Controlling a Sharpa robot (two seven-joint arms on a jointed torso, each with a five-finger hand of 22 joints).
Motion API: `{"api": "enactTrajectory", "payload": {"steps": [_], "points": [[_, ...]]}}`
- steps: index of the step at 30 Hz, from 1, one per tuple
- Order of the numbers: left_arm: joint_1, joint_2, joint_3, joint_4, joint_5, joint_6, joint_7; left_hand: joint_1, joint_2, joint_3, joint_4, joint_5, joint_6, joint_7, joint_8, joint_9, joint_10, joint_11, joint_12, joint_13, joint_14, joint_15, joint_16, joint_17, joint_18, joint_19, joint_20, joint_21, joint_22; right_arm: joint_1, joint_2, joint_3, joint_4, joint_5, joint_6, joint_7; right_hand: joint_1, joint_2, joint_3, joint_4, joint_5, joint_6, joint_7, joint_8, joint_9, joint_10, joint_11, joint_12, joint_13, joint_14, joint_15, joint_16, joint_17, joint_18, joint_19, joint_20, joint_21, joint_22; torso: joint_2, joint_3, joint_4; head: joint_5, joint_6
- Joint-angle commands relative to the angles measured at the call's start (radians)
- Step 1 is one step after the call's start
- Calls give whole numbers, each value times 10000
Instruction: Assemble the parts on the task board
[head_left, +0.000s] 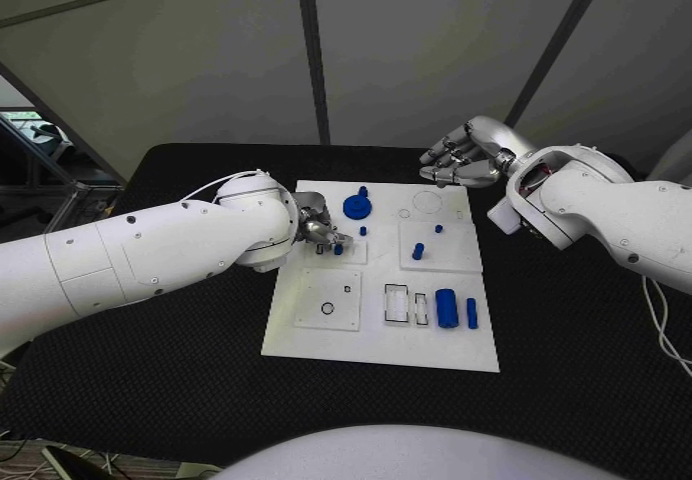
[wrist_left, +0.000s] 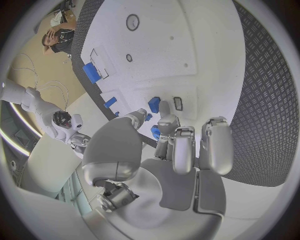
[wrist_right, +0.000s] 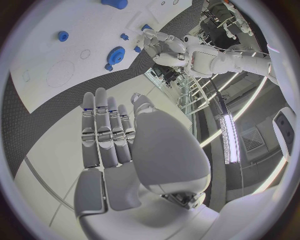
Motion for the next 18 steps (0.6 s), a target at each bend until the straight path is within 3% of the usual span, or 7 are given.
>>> {"api": "enactTrajectory", "payload": {"steps": [1, 3, 5, 7, 9, 14, 18], "points": [[26, -74, 206, 113, -43, 26, -18, -16, 30, -116, -8, 6, 65, 9, -27, -1, -35, 1, -50, -106, 1037, -62, 23, 2579, -145, 38, 7, -2, 425, 17, 12, 7, -27, -34, 48, 108, -90, 29, 74, -1, 41, -2, 59, 40, -2, -88, 14, -34, -15, -22, 8, -58, -14, 110, 50, 2, -29, -14, -3, -8, 7, -5, 24], [33, -140, 402, 175, -43, 86, -45, 37, 28, -213, 28, 8, -8, 34, -72, -17, -137, 19, -137, -237, 1035, -52, 19, 2573, -130, -2, 10, -58, 359, 17, 16, 7, -56, -34, 48, 110, -90, 29, 74, -1, 41, -2, 59, 40, -2, -88, 14, -34, -15, -22, 8, -58, -14, 110, 50, 2, -29, -14, -5, -10, 9, -11, 53], [65, -193, 599, 197, -40, 164, -62, 66, -67, -533, 138, 347, -292, 142, -282, -108, -459, 107, -394, -618, 1010, 10, -36, 2497, -84, -140, 47, -239, 145, 17, 21, 7, -87, -34, 49, 109, -98, 24, 78, -1, 48, -3, 60, 40, -2, -89, 15, -34, -19, -26, 10, -59, -18, 110, 50, 3, -35, -17, -9, -1, 5, -8, 59], [137, -214, 743, 129, -34, 198, -49, 125, -85, -908, 214, 569, -620, 302, -632, -314, -787, 254, -634, -976, 971, 126, -115, 2389, -43, -272, 125, -410, -45, 16, 28, 7, -116, -34, 54, 110, -98, 24, 78, -1, 48, -3, 60, 40, -2, -89, 15, -34, -19, -26, 10, -59, -18, 110, 50, 3, -35, -17, -10, 6, 0, -6, 94], [219, -206, 839, 13, 40, 213, -30, 116, -9, -1309, 232, 598, -683, 404, -861, -504, -918, 367, -690, -1081, 955, 209, -144, 2349, -27, -326, 227, -484, -107, 16, 40, 7, -142, -33, 56, 112, -98, 24, 78, -1, 48, -3, 60, 40, -2, -89, 15, -34, -19, -26, 10, -59, -18, 110, 50, 3, -35, -17, -8, 5, 4, -27, 204], [443, -112, 959, -423, 269, 399, 67, 281, 147, -1717, 225, 604, -632, 467, -1055, -725, -966, 399, -683, -1119, 955, 269, -143, 2350, -14, -330, 293, -504, -100, 16, 76, 7, -207, -29, 69, 114, -98, 24, 78, -1, 48, -3, 60, 40, -2, -89, 15, -34, -19, -26, 10, -59, -18, 110, 50, 3, -35, -17, 4, 0, -4, -27, 248], [578, 100, 991, -1128, 331, 764, 290, 606, 247, -1981, 195, 618, -542, 477, -1148, -875, -970, 412, -666, -1126, 957, 282, -137, 2358, -10, -331, 321, -519, -93, 16, 108, 6, -246, -21, 85, 114, -98, 24, 78, -1, 48, -3, 60, 40, -2, -89, 15, -34, -19, -26, 10, -59, -18, 110, 50, 3, -35, -17, 13, 7, -1, -17, 249]]}}
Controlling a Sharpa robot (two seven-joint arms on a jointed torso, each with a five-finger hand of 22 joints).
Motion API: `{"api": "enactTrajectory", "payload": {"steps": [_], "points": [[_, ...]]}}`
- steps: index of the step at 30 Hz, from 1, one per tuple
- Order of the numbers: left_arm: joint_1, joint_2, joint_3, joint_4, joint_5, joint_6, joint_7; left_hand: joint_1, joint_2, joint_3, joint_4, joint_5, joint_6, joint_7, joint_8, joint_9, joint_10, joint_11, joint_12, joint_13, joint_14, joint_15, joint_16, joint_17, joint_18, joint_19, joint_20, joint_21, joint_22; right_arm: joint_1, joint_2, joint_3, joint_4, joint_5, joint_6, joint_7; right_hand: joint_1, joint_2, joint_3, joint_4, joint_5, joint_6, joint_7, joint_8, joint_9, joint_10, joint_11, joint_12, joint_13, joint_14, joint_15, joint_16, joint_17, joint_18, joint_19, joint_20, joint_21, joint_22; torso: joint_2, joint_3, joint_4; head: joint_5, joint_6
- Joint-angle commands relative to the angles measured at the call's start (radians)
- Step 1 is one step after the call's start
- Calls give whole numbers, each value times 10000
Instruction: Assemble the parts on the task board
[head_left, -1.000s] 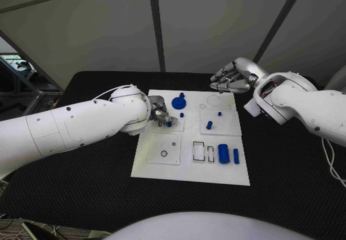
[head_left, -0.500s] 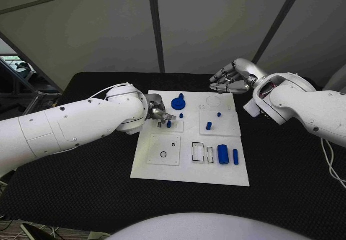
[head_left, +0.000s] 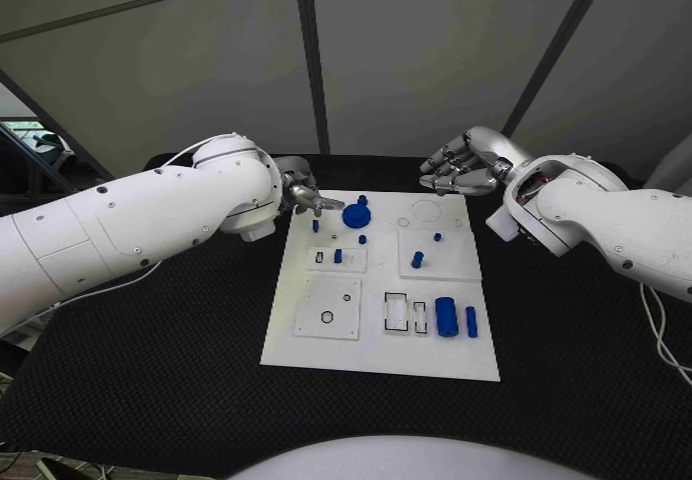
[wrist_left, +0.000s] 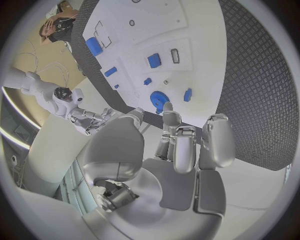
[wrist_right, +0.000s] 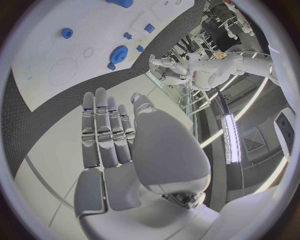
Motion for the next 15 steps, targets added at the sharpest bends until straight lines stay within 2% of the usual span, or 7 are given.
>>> {"api": "enactTrajectory", "payload": {"steps": [1, 5, 8, 15], "points": [[87, 157, 15, -497, 200, 577, 294, 277, 27, -164, -20, 41, 72, 27, -75, -90, -56, 1, 5, -20, 941, 49, -23, 2354, -6, 10, 91, -62, 2, 17, 27, 7, -20, -20, 63, 97, -98, 24, 78, -1, 48, -3, 59, 40, -2, -89, 15, -34, -10, -26, 10, -59, -9, 109, 50, 3, -35, -9, 15, 6, -5, 10, 19], [181, 531, 22, -1477, 220, 1036, 505, 638, 97, -408, -38, 51, 102, 50, -164, -226, -168, 18, -79, -165, 914, 67, -75, 2285, 17, -50, 107, -153, -80, 17, 67, 7, -49, -13, 77, 100, -98, 24, 78, -1, 48, -3, 59, 40, -2, -89, 15, -34, -10, -26, 10, -59, -9, 109, 50, 3, -35, -9, 15, 16, -7, 42, 49], [204, 769, 6, -2016, 225, 1206, 724, 841, 178, -532, -40, 60, 91, 73, -224, -308, -251, 37, -133, -256, 899, 84, -101, 2249, 27, -77, 121, -194, -110, 17, 86, 7, -54, -11, 86, 102, -98, 24, 78, -1, 48, -3, 59, 40, -2, -89, 15, -34, -10, -26, 10, -59, -9, 109, 50, 3, -35, -9, 26, 3, -10, 56, 64], [220, 1164, -117, -2779, 229, 1562, 939, 1026, 263, -635, -45, 67, 77, 96, -280, -385, -337, 57, -186, -349, 892, 100, -112, 2234, 27, -77, 135, -199, -99, 17, 97, 7, -46, -10, 95, 102, -98, 24, 79, -1, 49, -3, 59, 40, -2, -89, 15, -34, -10, -26, 10, -59, -10, 109, 50, 3, -35, -9, 21, -1, -10, 95, 59]]}}
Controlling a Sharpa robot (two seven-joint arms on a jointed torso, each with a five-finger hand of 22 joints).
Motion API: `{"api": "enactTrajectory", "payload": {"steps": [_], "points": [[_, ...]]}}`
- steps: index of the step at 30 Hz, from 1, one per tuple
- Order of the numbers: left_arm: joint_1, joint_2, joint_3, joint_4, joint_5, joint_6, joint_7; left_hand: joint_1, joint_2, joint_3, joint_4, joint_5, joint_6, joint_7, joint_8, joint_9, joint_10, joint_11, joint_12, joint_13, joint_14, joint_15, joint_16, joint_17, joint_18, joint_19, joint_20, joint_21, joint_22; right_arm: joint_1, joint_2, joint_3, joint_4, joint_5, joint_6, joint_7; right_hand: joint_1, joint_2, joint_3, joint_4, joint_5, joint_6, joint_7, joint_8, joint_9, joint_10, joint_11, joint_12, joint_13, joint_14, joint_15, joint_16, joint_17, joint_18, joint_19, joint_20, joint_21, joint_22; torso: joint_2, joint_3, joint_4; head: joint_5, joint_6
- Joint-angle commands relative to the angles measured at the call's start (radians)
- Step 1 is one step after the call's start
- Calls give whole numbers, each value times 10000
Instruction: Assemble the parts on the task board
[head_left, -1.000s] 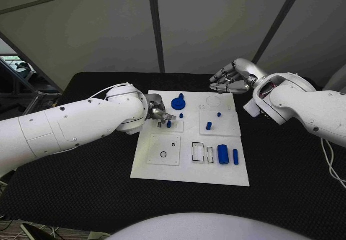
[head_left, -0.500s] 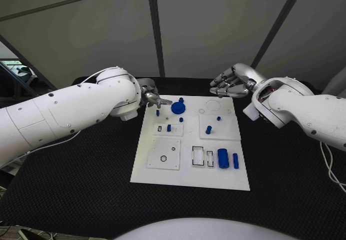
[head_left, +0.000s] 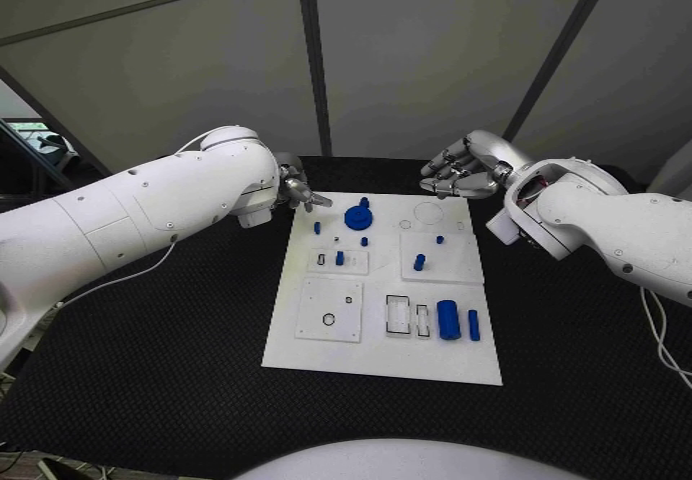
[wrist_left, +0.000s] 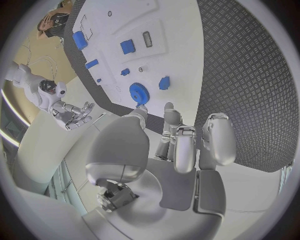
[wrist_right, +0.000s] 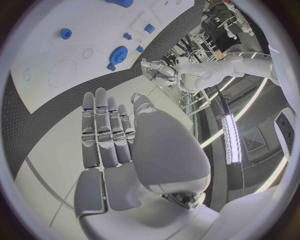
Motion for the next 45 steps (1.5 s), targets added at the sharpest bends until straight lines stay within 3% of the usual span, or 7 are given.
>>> {"api": "enactTrajectory", "payload": {"steps": [1, 13, 38, 45], "points": [[23, 185, -48, -324, 77, 683, 433, 81, -4, -84, -2, 67, 21, 43, -49, -18, -89, 19, -38, -18, 923, 66, -64, 2227, 27, -7, 65, -45, 2, 17, 7, 8, 23, -14, 54, 97, -105, 24, 89, 0, 58, -4, 60, 41, -2, -89, 15, -33, -15, -31, 11, -59, -15, 109, 51, 5, -44, -15, -2, -5, 7, 3, -14], [22, 633, -202, -991, 76, 1229, 414, 96, 21, -154, 25, 56, 11, 56, -77, -52, -145, 31, -78, -82, 907, 76, -94, 2186, 37, -33, 71, -81, -35, 16, 16, 8, 43, -20, 51, 104, -105, 24, 89, 0, 58, -4, 60, 41, -2, -89, 15, -33, -15, -31, 11, -59, -15, 109, 51, 5, -44, -15, -18, -3, 7, 6, -28], [20, 624, -266, -996, -19, 1683, 175, 235, 164, -298, 15, 60, 97, 52, -84, -119, -97, 35, -11, 13, 908, 87, -87, 2196, 7, 39, 89, 17, 103, 16, 49, 8, -10, -20, 71, 108, -105, 24, 89, 0, 58, -4, 60, 41, -2, -89, 15, -33, -15, -31, 11, -59, -15, 109, 51, 5, -44, -15, -20, -8, 8, 43, -42], [20, 605, -266, -960, -26, 1674, 180, 532, 348, -359, -41, 80, 210, 19, -28, -158, -75, 8, 27, 40, 910, 70, -84, 2200, 8, 44, 83, 22, 131, 16, 68, 8, -20, -20, 74, 109, -106, 27, 106, -5, 66, -4, 58, 43, -2, -89, 13, -32, -21, -36, 11, -59, -21, 109, 53, 5, -54, -20, -18, -8, 7, 35, -67]]}}
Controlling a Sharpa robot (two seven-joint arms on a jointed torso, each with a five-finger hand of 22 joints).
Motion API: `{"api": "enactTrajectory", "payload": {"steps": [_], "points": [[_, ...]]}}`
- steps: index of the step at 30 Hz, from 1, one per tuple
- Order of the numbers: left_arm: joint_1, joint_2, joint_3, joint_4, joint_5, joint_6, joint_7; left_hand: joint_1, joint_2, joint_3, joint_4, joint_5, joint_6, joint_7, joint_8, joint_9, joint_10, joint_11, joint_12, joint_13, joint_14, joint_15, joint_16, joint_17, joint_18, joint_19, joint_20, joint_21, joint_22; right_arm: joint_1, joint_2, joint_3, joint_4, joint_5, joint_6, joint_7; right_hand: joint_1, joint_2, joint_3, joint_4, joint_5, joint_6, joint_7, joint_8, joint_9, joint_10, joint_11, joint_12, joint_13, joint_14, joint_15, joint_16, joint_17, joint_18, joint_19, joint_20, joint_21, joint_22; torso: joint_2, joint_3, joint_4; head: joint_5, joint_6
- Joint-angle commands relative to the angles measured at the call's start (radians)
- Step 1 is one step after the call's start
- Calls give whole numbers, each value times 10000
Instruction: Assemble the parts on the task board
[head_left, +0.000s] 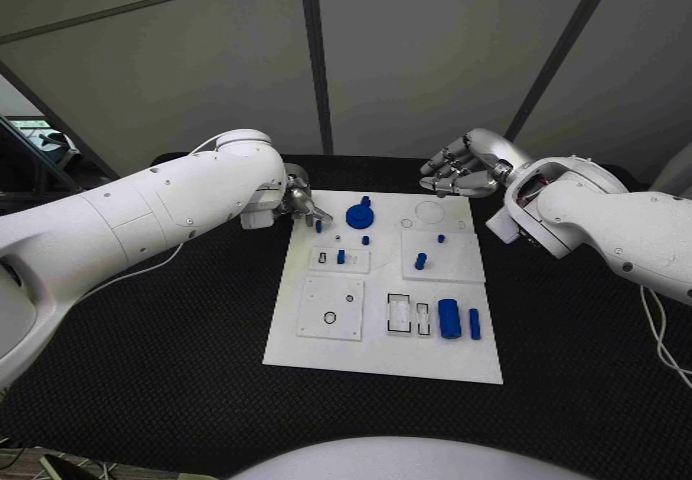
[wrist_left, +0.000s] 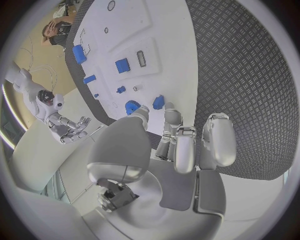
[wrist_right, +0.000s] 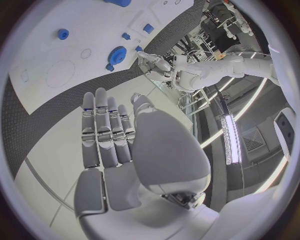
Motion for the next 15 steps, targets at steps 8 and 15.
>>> {"api": "enactTrajectory", "payload": {"steps": [8, 15], "points": [[22, 6, 1, 20, -51, 36, -17, 526, 196, 0, -124, 59, 131, -21, 82, -38, 26, -51, 39, 5, 871, 16, -58, 2190, 3, 50, -5, 55, 44, 17, 28, 8, 2, -19, 46, 96, -102, 31, 64, -10, 69, -4, 58, 44, -2, -89, 12, -32, -19, -37, 11, -58, -11, 110, 55, 5, -57, -11, -1, 4, -3, 14, -13], [22, 52, 1, -23, -51, 25, 27, 836, 346, 69, -217, 63, 135, -43, 126, -52, 33, -72, 46, 8, 871, -1, -56, 2191, -4, 64, -19, 73, 86, 17, 43, 8, -1, -19, 48, 100, -102, 31, 64, -10, 69, -4, 58, 44, -2, -89, 12, -32, -19, -37, 11, -58, -11, 110, 55, 5, -57, -11, -1, 8, -5, 16, -21]]}}
